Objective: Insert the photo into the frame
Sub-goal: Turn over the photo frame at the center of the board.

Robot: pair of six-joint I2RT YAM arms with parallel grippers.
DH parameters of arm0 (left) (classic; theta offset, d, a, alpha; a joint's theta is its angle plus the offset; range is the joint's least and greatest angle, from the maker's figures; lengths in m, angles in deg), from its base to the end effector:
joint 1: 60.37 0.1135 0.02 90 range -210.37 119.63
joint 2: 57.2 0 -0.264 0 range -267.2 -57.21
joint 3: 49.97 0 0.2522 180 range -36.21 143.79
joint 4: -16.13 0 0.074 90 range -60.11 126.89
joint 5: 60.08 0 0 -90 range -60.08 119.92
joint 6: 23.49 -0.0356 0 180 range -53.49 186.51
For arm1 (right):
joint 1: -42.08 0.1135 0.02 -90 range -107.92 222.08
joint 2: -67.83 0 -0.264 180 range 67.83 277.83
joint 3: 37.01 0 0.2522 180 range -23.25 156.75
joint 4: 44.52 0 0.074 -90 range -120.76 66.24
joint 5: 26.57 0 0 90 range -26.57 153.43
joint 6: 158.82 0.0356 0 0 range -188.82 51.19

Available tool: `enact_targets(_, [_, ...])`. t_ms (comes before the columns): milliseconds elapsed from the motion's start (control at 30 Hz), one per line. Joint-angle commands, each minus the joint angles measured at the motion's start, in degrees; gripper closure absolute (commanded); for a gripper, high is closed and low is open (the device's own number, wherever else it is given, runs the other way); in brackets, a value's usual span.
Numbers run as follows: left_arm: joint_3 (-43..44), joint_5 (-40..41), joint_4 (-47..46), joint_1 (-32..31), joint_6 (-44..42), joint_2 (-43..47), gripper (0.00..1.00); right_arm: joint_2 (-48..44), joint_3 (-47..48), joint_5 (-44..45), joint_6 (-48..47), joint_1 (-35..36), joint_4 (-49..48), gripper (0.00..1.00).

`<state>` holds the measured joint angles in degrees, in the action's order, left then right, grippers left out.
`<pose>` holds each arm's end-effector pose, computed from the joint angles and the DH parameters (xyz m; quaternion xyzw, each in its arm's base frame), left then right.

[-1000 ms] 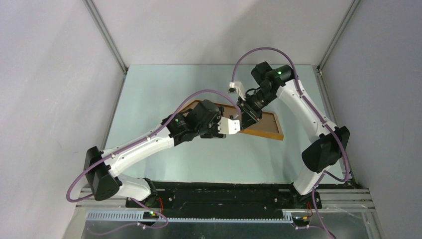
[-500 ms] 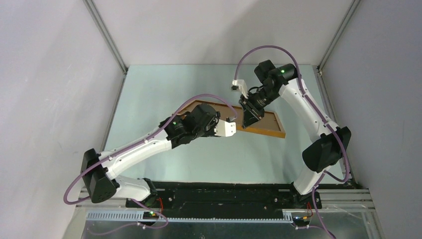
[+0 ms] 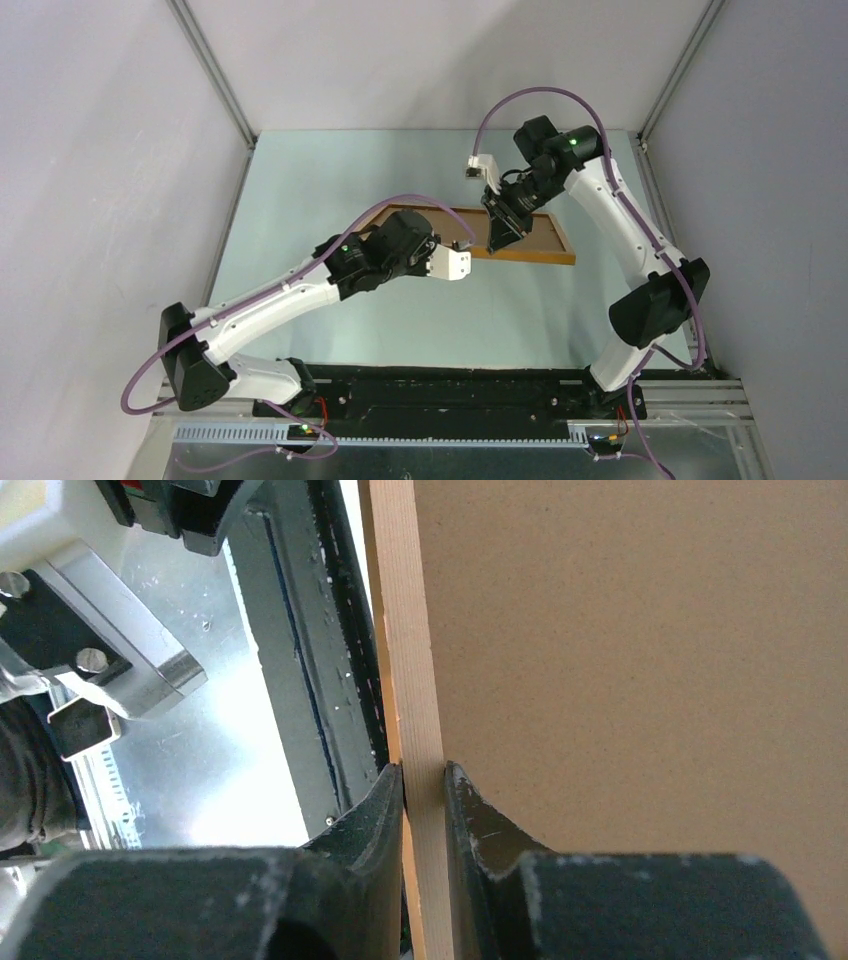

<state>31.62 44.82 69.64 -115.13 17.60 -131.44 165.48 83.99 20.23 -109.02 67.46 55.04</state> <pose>0.1653 -0.2181 0.3217 0.6933 0.6065 0.1012 0.3758 0.2701 0.1551 0.3780 -0.5370 0.7520 0.3480 0.1578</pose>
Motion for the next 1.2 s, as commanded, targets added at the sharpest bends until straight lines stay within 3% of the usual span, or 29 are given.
enact_targets(0, [4.2,-0.9,4.9,0.1,3.1,0.6,0.92,-4.7,3.0,2.2,3.4,-0.6,-2.9,0.9])
enact_targets(33, [4.5,-1.0,5.8,0.2,3.2,0.5,0.98,-5.3,2.9,3.1,3.8,-0.6,-3.4,0.88])
enact_targets(100, [5.3,-0.9,6.9,0.1,3.4,0.4,1.0,-6.3,2.7,4.3,4.8,-0.6,-4.8,0.81])
enact_targets(267, [7.4,-1.0,9.9,0.2,3.5,0.5,1.0,-9.0,1.1,7.5,7.2,-0.6,-9.1,0.63])
enact_targets(700, [10.3,1.7,14.0,0.1,3.5,2.3,1.0,-22.1,-9.2,13.2,10.5,0.0,-21.5,0.28])
enact_targets(833, [11.5,2.0,14.9,0.2,3.5,2.9,1.0,-27.4,-13.5,17.3,9.2,3.7,-23.1,0.23])
enact_targets(1167, [15.8,1.6,19.0,0.3,3.3,2.5,1.0,-34.5,-25.5,37.8,6.5,19.8,-28.1,0.21])
